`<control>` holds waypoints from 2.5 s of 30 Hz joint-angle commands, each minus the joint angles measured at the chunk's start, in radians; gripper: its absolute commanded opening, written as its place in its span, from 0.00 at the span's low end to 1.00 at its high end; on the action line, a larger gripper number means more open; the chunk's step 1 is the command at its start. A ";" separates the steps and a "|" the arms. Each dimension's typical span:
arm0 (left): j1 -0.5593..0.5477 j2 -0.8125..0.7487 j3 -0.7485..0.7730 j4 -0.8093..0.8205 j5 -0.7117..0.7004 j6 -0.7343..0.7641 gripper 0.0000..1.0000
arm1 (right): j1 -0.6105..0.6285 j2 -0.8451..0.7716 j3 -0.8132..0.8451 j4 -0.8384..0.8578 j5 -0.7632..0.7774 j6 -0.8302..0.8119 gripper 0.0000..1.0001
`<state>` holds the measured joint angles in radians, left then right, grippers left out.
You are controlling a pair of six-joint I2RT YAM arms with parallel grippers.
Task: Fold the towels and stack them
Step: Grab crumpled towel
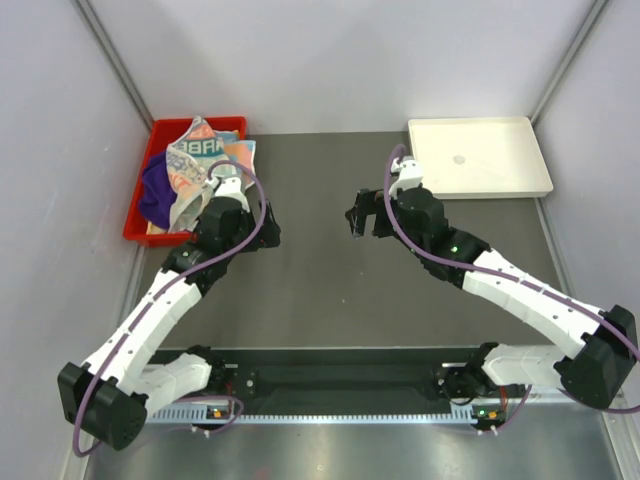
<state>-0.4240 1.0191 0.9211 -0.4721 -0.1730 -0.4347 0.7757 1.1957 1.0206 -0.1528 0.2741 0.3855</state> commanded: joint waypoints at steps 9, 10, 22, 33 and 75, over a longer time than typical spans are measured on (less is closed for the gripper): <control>0.005 0.048 0.057 0.016 -0.043 -0.033 0.98 | -0.015 -0.013 0.024 0.010 -0.003 -0.016 1.00; 0.008 0.059 0.067 0.020 -0.066 -0.041 0.98 | -0.013 -0.013 0.024 0.009 -0.003 -0.017 1.00; 0.201 0.472 0.373 0.108 -0.316 -0.148 0.77 | -0.013 -0.031 0.033 -0.002 -0.042 -0.020 1.00; 0.304 0.769 0.598 0.076 -0.537 -0.082 0.76 | -0.016 -0.096 -0.045 0.010 -0.062 0.000 1.00; 0.416 0.736 0.509 0.082 -0.436 -0.104 0.07 | -0.015 -0.047 -0.063 0.041 -0.108 0.042 1.00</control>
<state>-0.0128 1.8221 1.4082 -0.4049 -0.6170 -0.5320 0.7746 1.1561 0.9554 -0.1497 0.1699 0.4225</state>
